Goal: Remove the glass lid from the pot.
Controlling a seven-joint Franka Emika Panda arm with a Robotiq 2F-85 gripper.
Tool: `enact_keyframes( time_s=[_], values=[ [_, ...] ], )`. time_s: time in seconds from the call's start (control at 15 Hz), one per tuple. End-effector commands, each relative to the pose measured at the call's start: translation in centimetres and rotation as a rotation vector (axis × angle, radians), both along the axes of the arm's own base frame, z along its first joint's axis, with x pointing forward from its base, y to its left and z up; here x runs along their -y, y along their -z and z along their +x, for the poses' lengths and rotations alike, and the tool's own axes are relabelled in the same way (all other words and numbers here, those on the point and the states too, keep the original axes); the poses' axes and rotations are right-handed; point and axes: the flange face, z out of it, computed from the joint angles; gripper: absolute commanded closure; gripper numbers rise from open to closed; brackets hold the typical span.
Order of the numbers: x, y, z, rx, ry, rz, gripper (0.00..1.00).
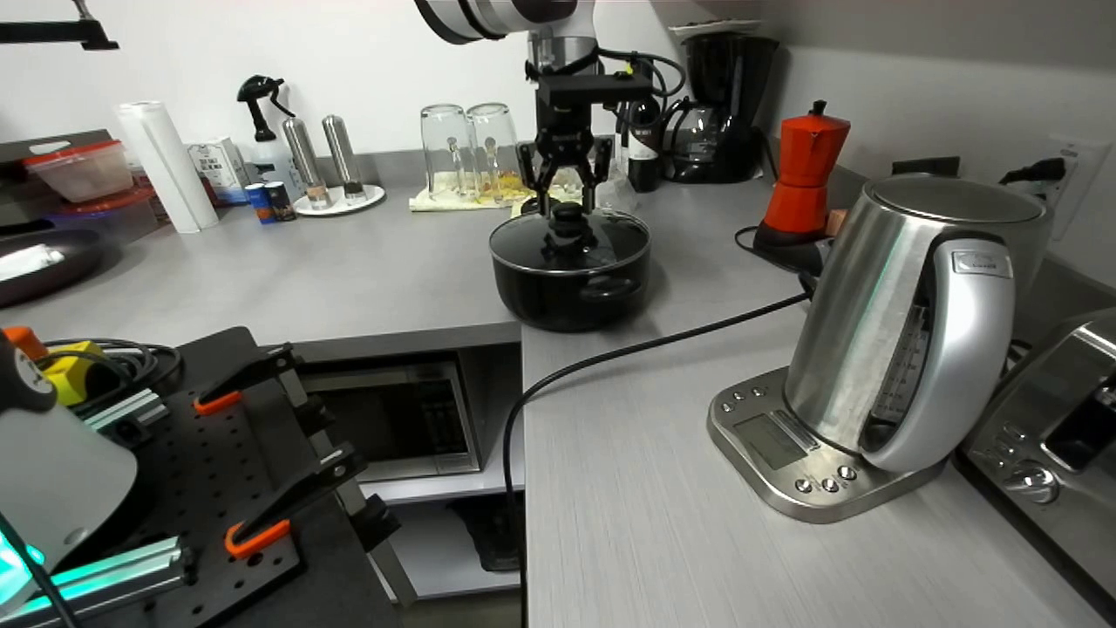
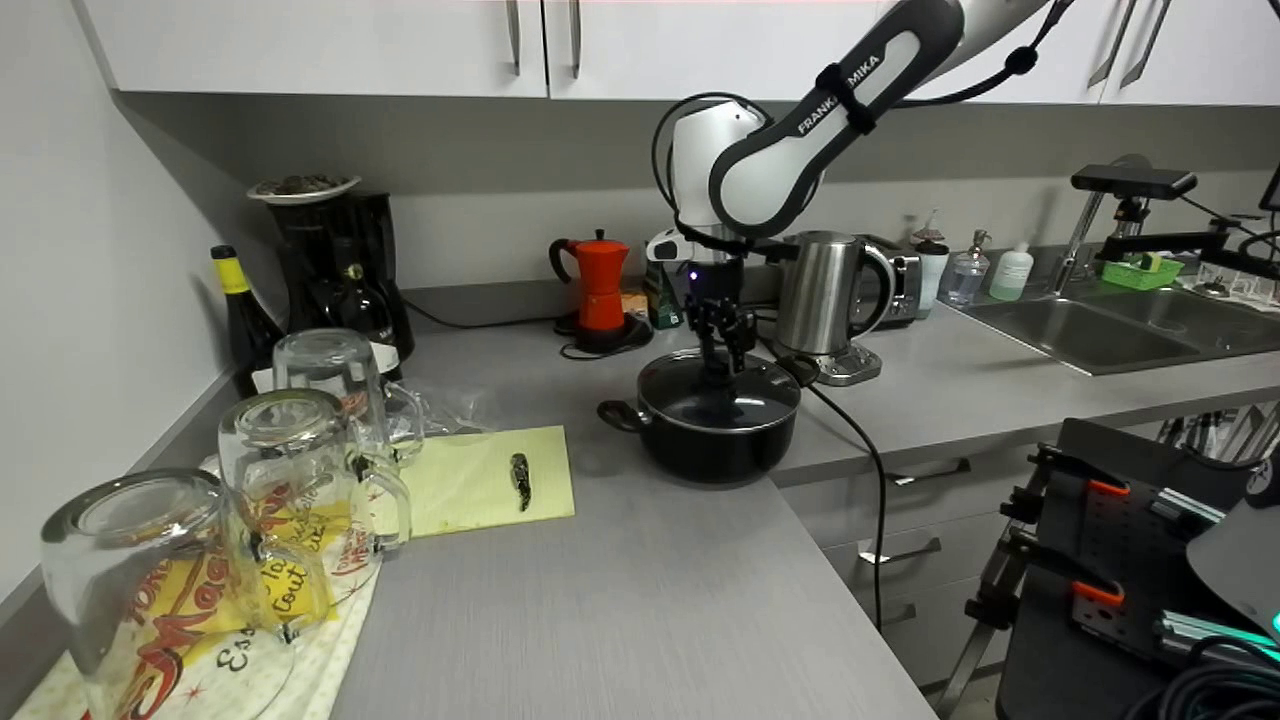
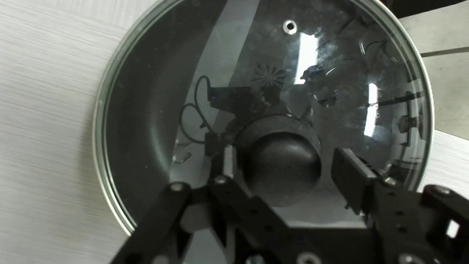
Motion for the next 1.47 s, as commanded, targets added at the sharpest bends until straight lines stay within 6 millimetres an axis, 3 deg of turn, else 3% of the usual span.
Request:
enact_keyframes(
  time_s=[0.0, 0.13, 0.4, 0.8, 1.07, 1.4],
  values=[
    [0.1, -0.1, 0.7, 0.018, -0.029, 0.012, 0.62],
    [0.2, -0.3, 0.8, 0.026, -0.03, 0.013, 0.75],
    [0.4, -2.0, 0.3, 0.046, -0.009, -0.002, 0.75],
    [-0.6, -6.2, -0.9, 0.074, 0.096, -0.027, 0.75],
    [-2.5, -8.5, -2.5, 0.066, 0.142, -0.056, 0.75],
    [-7.6, -9.1, -5.5, 0.04, 0.153, -0.109, 0.75]
  ],
)
